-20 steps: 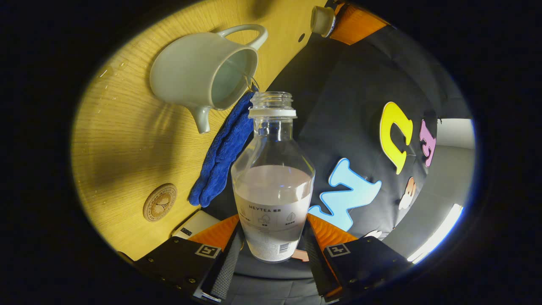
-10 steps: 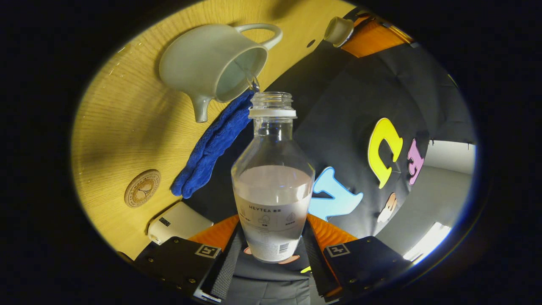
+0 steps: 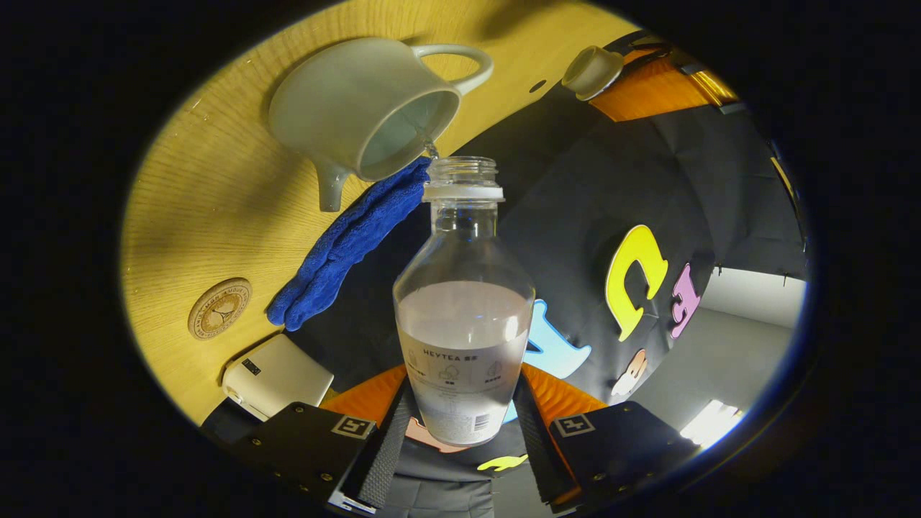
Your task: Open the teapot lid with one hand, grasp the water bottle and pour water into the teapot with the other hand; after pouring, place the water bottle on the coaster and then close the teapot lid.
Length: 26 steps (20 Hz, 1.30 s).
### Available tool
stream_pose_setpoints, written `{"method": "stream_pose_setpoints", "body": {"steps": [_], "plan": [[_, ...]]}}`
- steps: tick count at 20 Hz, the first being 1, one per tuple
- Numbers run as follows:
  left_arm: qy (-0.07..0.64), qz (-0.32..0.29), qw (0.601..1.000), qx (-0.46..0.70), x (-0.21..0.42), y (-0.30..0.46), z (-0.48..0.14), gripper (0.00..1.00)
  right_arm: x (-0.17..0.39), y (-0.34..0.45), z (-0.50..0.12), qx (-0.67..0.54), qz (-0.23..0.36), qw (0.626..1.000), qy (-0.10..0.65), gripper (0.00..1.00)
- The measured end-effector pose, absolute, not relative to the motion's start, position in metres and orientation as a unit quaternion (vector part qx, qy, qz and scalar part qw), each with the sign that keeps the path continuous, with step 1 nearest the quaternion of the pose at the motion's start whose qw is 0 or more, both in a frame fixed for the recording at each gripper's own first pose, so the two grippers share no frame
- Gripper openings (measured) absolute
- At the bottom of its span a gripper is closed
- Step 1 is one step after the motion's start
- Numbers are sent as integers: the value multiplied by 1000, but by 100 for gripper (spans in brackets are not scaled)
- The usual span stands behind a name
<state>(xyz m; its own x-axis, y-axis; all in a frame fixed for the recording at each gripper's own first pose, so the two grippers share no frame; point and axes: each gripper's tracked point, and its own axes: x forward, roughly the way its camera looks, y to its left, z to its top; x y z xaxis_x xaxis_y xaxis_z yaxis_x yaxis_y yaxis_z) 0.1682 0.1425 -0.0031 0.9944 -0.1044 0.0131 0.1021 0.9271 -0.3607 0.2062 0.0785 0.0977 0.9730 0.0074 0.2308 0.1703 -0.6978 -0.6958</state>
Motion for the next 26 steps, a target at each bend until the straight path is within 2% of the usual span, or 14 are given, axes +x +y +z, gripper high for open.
{"method": "stream_pose_setpoints", "body": {"steps": [1,6,8,12,19,23,26], "plan": [[3,-52,982,-184,168,143,-3,15,206,79,99,-916,-105,383,-50,75],[-1,-48,981,-190,167,148,-2,14,206,80,98,-918,-101,380,-49,75],[-1,-45,980,-195,169,151,-2,15,206,75,94,-913,-95,395,-38,75],[-2,-27,977,-213,169,167,-5,14,212,56,76,-876,-69,478,7,75],[-9,-11,973,-232,168,185,-5,14,210,34,24,-709,14,697,110,76],[-2,-15,973,-230,169,179,-9,15,202,35,6,-614,45,775,143,76],[1,-19,973,-231,170,177,-10,14,199,28,-8,-495,75,847,180,76]]}}
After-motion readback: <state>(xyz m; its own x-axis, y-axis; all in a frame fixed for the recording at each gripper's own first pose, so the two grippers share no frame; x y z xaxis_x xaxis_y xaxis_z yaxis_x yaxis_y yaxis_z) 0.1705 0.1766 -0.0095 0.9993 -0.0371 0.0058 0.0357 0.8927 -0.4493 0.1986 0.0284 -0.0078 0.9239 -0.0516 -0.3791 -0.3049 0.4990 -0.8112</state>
